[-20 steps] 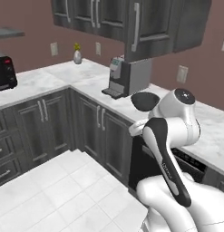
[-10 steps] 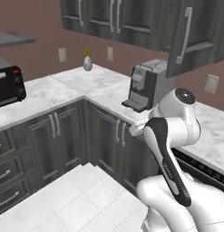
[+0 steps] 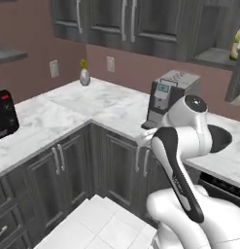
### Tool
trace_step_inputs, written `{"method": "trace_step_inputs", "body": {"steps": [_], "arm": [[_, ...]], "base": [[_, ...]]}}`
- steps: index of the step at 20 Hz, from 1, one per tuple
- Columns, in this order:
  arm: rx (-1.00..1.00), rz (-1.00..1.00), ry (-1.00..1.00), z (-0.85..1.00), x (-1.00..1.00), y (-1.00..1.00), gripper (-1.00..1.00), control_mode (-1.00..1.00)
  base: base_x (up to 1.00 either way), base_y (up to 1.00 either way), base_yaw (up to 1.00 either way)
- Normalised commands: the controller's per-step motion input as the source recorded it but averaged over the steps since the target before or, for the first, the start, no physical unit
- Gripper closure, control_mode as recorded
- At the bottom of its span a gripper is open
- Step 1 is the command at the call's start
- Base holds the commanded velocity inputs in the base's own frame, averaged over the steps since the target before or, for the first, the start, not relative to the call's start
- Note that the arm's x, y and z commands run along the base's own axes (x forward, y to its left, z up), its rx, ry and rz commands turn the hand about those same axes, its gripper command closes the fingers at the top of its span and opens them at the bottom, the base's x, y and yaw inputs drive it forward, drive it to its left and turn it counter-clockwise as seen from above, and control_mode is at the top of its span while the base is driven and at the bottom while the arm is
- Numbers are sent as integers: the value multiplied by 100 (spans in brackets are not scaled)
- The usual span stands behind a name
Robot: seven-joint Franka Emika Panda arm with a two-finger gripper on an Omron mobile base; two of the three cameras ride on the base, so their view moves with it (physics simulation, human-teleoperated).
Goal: Pick the egg and butter from the fridge and place them by the bowl for mixing.
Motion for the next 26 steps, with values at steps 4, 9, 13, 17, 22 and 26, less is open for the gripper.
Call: {"method": "trace_step_inputs", "body": {"steps": [4, 9, 13, 17, 22, 26], "arm": [[0, 0, 0, 0, 0, 0, 100, 100], [0, 0, 0, 0, 0, 0, 100, 100], [0, 0, 0, 0, 0, 0, 100, 100], [0, 0, 0, 0, 0, 0, 100, 100], [0, 0, 0, 0, 0, 0, 100, 100], [0, 0, 0, 0, 0, 0, 100, 100]], "base": [[46, 36, -63], [42, 32, -69], [41, 31, -70], [34, 33, -68], [23, 47, -48], [33, 42, -35]]}}
